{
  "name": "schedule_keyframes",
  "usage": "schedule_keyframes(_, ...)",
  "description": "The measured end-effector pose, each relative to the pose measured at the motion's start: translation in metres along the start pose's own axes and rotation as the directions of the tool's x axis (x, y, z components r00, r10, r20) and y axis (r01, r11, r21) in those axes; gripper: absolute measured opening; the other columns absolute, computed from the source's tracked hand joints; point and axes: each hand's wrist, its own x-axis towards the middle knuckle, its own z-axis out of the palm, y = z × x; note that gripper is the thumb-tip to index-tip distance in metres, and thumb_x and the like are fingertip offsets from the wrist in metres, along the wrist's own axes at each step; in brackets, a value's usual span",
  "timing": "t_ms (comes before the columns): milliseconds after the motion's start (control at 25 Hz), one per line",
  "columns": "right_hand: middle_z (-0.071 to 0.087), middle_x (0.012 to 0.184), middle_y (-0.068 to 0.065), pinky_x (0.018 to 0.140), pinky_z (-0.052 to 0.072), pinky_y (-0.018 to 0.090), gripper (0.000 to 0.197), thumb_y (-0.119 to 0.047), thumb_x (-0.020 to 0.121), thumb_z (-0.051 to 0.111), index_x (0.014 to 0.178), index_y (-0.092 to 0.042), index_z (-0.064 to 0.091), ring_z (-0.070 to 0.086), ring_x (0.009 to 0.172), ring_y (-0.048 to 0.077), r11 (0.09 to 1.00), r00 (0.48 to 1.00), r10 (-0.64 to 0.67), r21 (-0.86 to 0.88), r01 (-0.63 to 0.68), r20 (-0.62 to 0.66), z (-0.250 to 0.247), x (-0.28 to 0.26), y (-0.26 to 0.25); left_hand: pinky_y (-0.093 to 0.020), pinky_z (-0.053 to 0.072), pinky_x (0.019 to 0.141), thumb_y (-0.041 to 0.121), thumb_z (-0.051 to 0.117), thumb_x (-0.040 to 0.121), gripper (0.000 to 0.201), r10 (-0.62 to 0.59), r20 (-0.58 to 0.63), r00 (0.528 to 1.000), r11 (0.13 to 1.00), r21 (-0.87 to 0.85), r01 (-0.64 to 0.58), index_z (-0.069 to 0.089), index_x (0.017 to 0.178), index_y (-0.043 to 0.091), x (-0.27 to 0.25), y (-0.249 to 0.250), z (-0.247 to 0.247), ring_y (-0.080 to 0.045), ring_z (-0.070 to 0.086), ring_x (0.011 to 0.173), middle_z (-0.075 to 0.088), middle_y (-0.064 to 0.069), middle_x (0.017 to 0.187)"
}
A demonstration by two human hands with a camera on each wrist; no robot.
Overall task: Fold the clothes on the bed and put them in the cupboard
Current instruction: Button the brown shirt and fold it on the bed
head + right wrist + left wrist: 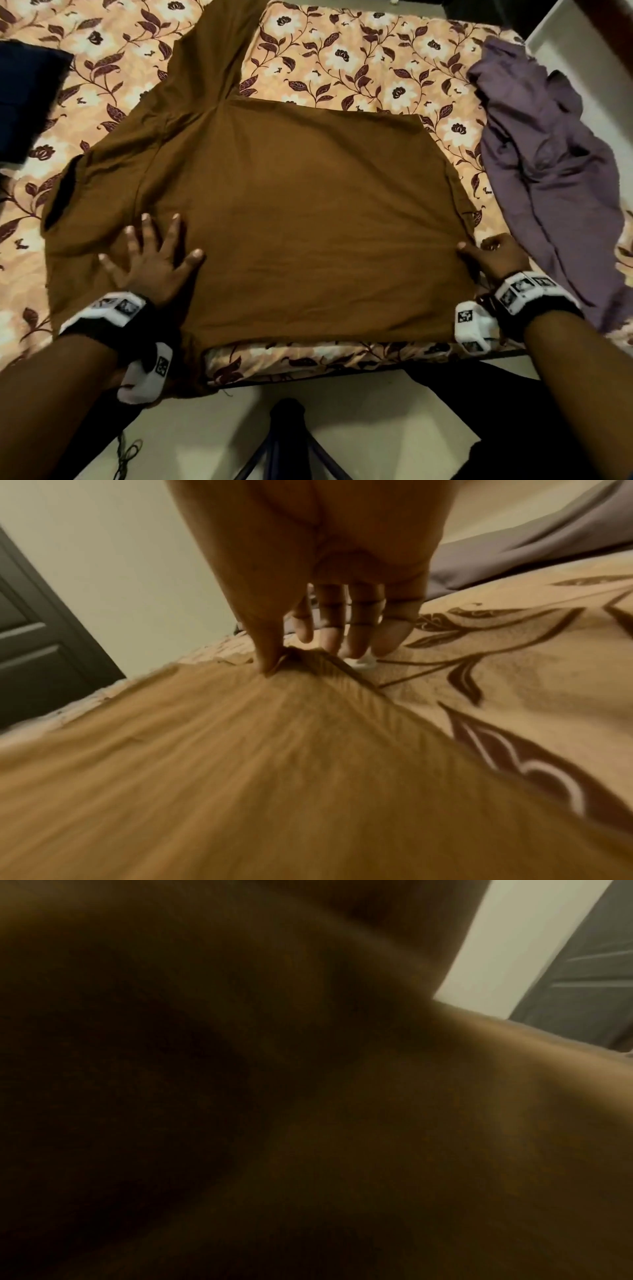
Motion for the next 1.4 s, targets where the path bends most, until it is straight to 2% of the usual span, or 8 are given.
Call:
schedule_keyframes(80, 0.06, 0.088, 0.015, 0.069, 0.05, 0.038, 0.053, -0.054, 0.068, 0.078, 0.088, -0.008, 0.061, 0.059, 0.074, 0.031, 0.988, 0.988, 0.098, 0.108, -0.111, 0.119, 0.001, -0.031, 0.025, -0.063, -0.008, 0.112, 0.084, 0.021, 0.082, 0.077, 0.161, 0.005, 0.987, 0.987, 0.021, -0.161, -0.006, 0.148, 0.055, -0.033, 0.008, 0.004, -0.022, -0.012, 0.149, -0.017, 0.012, 0.16)
schedule_keyframes(200, 0.061, 0.074, 0.016, 0.048, 0.043, 0.028, 0.024, -0.018, 0.082, 0.073, 0.093, -0.01, 0.053, 0.05, 0.05, 0.024, 0.914, 0.947, 0.212, 0.295, -0.279, 0.24, 0.013, -0.089, 0.059, -0.061, -0.002, 0.113, 0.084, 0.005, 0.077, 0.075, 0.345, 0.187, 0.92, 0.926, 0.095, -0.366, -0.004, 0.146, 0.057, -0.093, 0.007, 0.036, -0.022, -0.007, 0.15, -0.018, 0.016, 0.158)
schedule_keyframes(440, 0.059, 0.064, 0.018, 0.057, 0.053, 0.039, 0.016, -0.002, 0.081, 0.071, 0.086, -0.006, 0.056, 0.056, 0.051, 0.027, 0.93, 0.96, 0.258, 0.241, -0.278, 0.112, 0.018, -0.107, 0.069, -0.057, -0.003, 0.115, 0.084, -0.006, 0.071, 0.078, 0.296, 0.189, 0.936, 0.937, 0.134, -0.324, -0.009, 0.145, 0.058, -0.099, 0.009, 0.043, -0.021, -0.007, 0.15, -0.012, 0.015, 0.161)
schedule_keyframes(720, 0.049, 0.129, 0.013, 0.098, 0.041, 0.041, 0.041, -0.034, 0.088, 0.062, 0.124, -0.015, 0.053, 0.046, 0.119, 0.034, 0.938, 0.965, -0.261, -0.234, 0.255, 0.004, 0.036, -0.14, -0.002, -0.063, -0.009, 0.112, 0.079, 0.02, 0.085, 0.074, 0.287, 0.217, 0.933, 0.935, 0.151, -0.322, -0.01, 0.147, 0.053, -0.083, 0.059, 0.018, -0.026, -0.02, 0.147, -0.026, 0.011, 0.159)
schedule_keyframes(920, 0.011, 0.16, -0.007, 0.117, -0.001, 0.049, 0.057, -0.054, 0.094, 0.041, 0.147, -0.038, 0.027, 0.001, 0.148, 0.02, 0.655, 0.656, -0.572, -0.207, 0.726, 0.491, 0.121, -0.145, -0.088, -0.067, 0.0, 0.113, 0.071, 0.038, 0.088, 0.077, 0.329, 0.215, 0.92, 0.919, 0.152, -0.364, -0.002, 0.15, 0.05, -0.001, 0.131, 0.012, -0.028, -0.015, 0.149, -0.018, 0.009, 0.161)
schedule_keyframes(1120, -0.016, 0.157, -0.017, 0.114, -0.007, 0.061, 0.069, -0.084, 0.08, 0.013, 0.139, -0.061, -0.013, -0.01, 0.147, 0.02, 0.807, 0.936, -0.22, -0.488, 0.334, 0.276, 0.043, 0.032, -0.016, -0.066, 0.005, 0.11, 0.086, 0.041, 0.073, 0.087, 0.303, 0.265, 0.916, 0.86, 0.338, -0.382, 0.001, 0.145, 0.058, 0.045, 0.12, -0.006, -0.023, 0.008, 0.147, 0.005, 0.011, 0.161)
schedule_keyframes(1240, -0.003, 0.161, -0.01, 0.114, 0.001, 0.06, 0.058, -0.071, 0.091, 0.014, 0.143, -0.057, -0.005, -0.004, 0.147, 0.027, 0.705, 0.962, -0.152, -0.657, 0.265, 0.225, 0.002, 0.093, -0.011, -0.055, 0.02, 0.11, 0.08, 0.041, 0.079, 0.068, 0.319, 0.142, 0.937, 0.863, 0.365, -0.349, 0.027, 0.141, 0.055, 0.088, 0.136, -0.025, -0.02, 0.035, 0.133, 0.036, 0.009, 0.144)
schedule_keyframes(1400, 0.031, 0.151, 0.003, 0.106, 0.029, 0.05, 0.051, -0.051, 0.093, 0.046, 0.14, -0.032, 0.039, 0.03, 0.135, 0.03, 0.658, 0.919, -0.386, -0.674, 0.335, 0.08, 0.002, 0.105, -0.071, -0.046, 0.039, 0.103, 0.067, 0.053, 0.084, 0.061, 0.209, 0.092, 0.974, 0.954, 0.202, -0.223, 0.045, 0.137, 0.039, 0.183, 0.135, -0.056, -0.033, 0.044, 0.125, 0.042, -0.007, 0.141)
